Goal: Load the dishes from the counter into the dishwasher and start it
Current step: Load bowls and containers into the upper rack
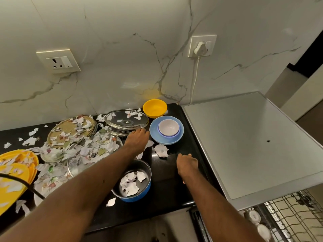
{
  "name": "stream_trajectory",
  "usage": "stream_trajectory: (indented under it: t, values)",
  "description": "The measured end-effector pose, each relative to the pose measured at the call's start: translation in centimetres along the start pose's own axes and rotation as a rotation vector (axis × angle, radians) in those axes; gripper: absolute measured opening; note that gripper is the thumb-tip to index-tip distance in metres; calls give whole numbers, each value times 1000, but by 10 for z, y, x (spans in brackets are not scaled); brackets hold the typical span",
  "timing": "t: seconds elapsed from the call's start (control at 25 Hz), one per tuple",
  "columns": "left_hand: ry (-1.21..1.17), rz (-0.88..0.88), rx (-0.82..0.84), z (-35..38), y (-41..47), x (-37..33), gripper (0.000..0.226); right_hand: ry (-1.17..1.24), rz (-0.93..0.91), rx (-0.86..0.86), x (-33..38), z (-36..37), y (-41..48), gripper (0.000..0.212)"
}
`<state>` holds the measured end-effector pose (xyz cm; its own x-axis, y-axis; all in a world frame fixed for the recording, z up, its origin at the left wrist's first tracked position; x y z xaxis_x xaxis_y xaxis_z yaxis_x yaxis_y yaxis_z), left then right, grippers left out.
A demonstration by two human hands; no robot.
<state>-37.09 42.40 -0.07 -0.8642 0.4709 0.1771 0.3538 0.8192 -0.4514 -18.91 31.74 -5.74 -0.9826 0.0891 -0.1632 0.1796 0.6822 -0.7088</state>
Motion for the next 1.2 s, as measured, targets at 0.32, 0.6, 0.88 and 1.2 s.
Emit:
stream_trajectory:
  t: [0.32, 0.6, 0.88, 1.2]
  values:
    - [278, 55, -7, -3, -2, 4, 74, 14, 19, 6, -1, -3, 0, 55]
    - [283, 37, 35, -18, -11, 3, 64, 75, -20, -33, -6, -5, -8, 53]
    - [-103, 98, 67, -49, -37, -13, 95, 188, -103, -2, -26, 5, -25, 88]
    - [-287, 405, 30, -89, -38, -136, 79, 1048, -448, -395, -89, 31, -75, 99]
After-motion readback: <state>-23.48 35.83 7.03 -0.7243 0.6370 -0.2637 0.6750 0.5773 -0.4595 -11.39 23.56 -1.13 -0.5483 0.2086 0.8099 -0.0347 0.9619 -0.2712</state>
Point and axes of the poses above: each hand's wrist, its own y-axis towards the middle knuckle, its own z-axis out of the palm, x = y × z, the point moved 7 cm from there along y, towards the middle knuckle, and after that the axes turned 13 degrees about x, right-handed, at the moved point
